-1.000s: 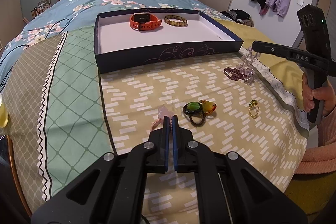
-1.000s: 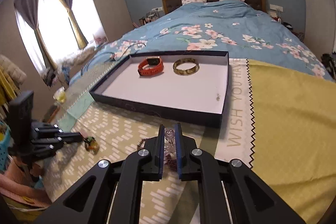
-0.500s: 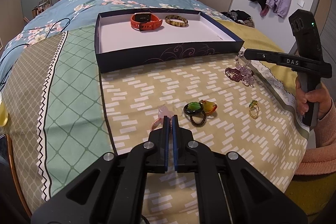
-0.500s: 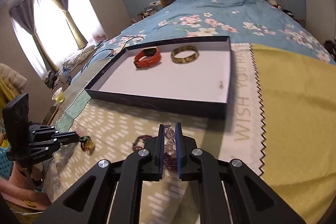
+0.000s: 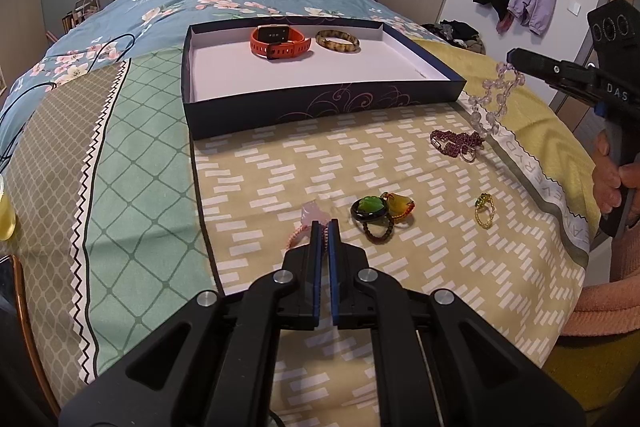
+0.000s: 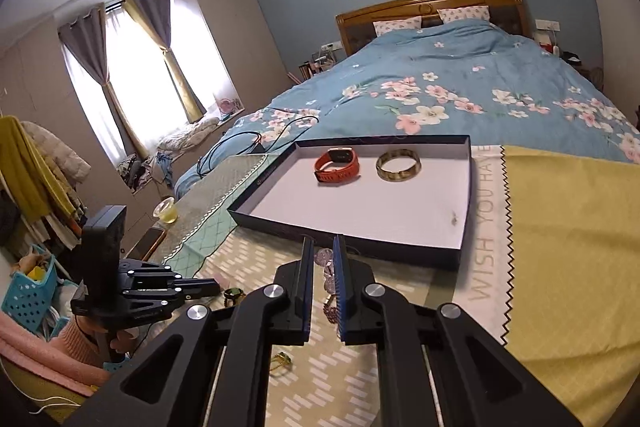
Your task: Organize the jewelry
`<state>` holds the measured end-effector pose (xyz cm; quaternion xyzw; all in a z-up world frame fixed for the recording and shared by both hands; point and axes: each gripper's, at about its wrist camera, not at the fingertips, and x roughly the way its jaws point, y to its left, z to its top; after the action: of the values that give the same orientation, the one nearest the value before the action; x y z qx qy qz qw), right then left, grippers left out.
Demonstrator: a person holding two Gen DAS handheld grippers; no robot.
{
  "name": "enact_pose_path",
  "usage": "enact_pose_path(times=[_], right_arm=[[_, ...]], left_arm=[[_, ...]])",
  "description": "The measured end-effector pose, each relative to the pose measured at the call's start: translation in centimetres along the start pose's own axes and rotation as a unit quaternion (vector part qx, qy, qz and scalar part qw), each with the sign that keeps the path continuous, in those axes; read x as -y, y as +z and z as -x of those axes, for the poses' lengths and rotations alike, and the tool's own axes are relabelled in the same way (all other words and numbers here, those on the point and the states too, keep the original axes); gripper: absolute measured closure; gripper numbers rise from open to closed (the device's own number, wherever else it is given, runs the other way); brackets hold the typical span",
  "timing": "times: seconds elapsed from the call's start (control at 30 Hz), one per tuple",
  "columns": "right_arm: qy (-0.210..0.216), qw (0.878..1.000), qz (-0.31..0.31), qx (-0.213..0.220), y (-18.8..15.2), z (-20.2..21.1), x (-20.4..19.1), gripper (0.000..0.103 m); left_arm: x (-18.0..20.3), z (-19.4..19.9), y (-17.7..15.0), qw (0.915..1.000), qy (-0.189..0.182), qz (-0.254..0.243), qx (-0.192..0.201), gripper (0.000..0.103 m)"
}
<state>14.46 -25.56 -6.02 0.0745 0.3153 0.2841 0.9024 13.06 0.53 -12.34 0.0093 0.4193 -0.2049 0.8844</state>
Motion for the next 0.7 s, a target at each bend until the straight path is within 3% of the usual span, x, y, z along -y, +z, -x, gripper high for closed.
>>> enact_pose_path(times=[0.2, 0.27, 0.4, 0.47, 0.53, 0.63, 0.7], right_arm=[[-0.001, 1.0, 0.001, 0.005, 0.4, 0.2, -0.1, 0.095], [-0.001, 1.0, 0.003, 0.007, 0.6, 0.1, -0.1, 0.101], [0.0, 1.0, 0.006, 0.011, 0.9, -0.1, -0.1, 0.101], [0.001, 1.0, 0.008, 0.01, 0.8, -0.2, -0.2, 0.101], [-0.005, 1.0, 0.01, 0.004, 0.6, -0.5, -0.1, 0.101], [-0.023, 0.999, 0.012, -0.029, -0.4, -1.5, 0.4, 0.094], [-0.039, 0.997, 0.016, -0.057, -1.4, -2.4, 0.7, 0.067]], left_arm=[[0.1, 0.3, 0.1, 1.0, 0.001, -0.001, 0.007, 0.1], [0.1, 0.5, 0.1, 1.0, -0.001, -0.001, 0.009, 0.1], [0.2, 0.6, 0.2, 0.9999, 0.0, -0.001, 0.011, 0.1], [0.0, 0.6, 0.2, 1.0, 0.002, 0.004, 0.007, 0.097], [-0.1, 0.5, 0.2, 1.0, 0.003, 0.007, 0.005, 0.085], [-0.1, 0.4, 0.3, 1.0, 0.005, 0.006, 0.003, 0.081], [-0.1, 0.3, 0.3, 1.0, 0.006, 0.004, 0.001, 0.079]])
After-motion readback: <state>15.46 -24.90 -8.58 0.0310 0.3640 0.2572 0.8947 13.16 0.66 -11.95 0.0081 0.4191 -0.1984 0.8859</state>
